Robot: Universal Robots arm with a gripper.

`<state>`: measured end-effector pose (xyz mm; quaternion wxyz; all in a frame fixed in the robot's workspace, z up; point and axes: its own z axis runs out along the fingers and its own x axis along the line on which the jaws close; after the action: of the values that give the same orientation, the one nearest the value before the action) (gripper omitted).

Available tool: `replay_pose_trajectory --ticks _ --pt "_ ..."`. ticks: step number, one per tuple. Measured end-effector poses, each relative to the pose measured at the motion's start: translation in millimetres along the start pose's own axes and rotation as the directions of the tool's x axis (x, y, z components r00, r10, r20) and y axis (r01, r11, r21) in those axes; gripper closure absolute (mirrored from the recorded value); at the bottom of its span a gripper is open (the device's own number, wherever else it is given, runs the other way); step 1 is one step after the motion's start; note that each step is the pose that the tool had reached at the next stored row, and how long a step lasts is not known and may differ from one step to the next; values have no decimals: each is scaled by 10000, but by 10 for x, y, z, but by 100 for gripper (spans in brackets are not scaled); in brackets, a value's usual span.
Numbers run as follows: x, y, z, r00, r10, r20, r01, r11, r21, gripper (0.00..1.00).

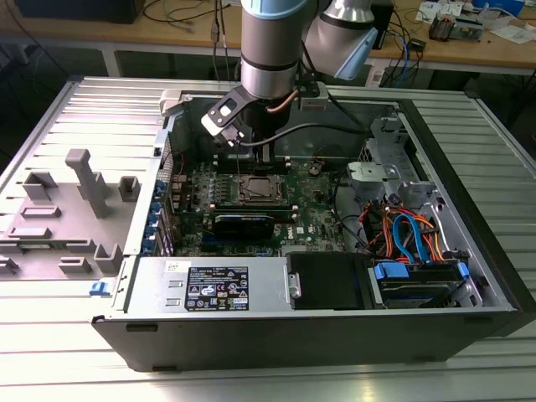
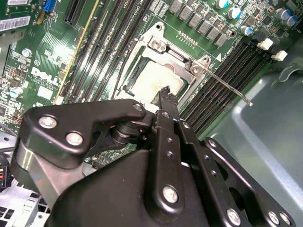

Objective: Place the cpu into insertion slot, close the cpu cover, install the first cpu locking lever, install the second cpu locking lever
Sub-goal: 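Install the first cpu locking lever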

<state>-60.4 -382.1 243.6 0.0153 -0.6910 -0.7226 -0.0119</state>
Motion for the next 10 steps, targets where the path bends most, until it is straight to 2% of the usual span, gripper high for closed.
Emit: replay_pose_trajectory --ticks 10 --pt "0 0 0 10000 0 -3 0 10000 0 89"
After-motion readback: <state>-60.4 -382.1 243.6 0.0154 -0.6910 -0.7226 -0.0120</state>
